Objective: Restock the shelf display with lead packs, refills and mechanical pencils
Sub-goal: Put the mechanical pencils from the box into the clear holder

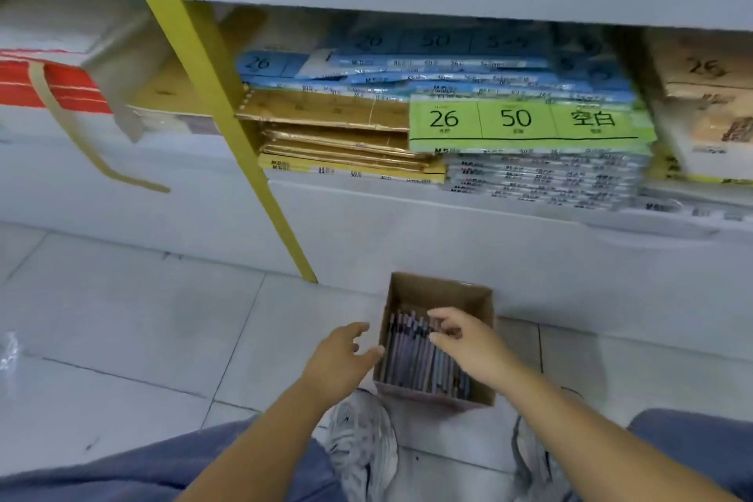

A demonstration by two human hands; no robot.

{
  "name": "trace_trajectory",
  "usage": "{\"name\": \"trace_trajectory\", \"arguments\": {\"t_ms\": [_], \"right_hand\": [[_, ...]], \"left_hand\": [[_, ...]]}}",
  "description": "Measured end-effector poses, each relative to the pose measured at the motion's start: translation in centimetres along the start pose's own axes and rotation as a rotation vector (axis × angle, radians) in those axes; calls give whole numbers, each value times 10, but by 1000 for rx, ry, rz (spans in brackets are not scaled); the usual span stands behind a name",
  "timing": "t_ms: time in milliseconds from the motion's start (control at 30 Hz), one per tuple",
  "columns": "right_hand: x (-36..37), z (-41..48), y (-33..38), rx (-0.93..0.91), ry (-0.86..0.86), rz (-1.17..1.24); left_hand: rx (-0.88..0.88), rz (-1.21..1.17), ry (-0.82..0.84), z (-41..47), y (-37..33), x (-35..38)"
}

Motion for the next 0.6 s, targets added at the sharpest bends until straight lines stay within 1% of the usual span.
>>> {"name": "trace_trajectory", "arguments": {"t_ms": [100, 267, 400, 533, 600], "right_hand": [[20, 28, -29, 134, 42, 38], [50, 60, -58, 266, 92, 52], [68, 71, -66, 299, 85, 111], [77, 83, -67, 294, 68, 128], [78, 86, -67, 306, 30, 136]], "left_hand": [[-67, -124, 93, 16, 12, 18], [-122, -357, 185, 26, 18, 25], [-95, -458, 220, 25, 19, 23], [-97, -477, 229, 26, 23, 24], [-92, -470, 236, 27, 25, 24]]}}
Point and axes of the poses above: each hand's wrist, its own z-axis towards the middle knuckle, its own x-axis out of the palm, y = z × x, the point moved 2 cm from there along z, towards the middle knuckle, and after that the axes turned 8 degrees about z, right-handed, at the moved point
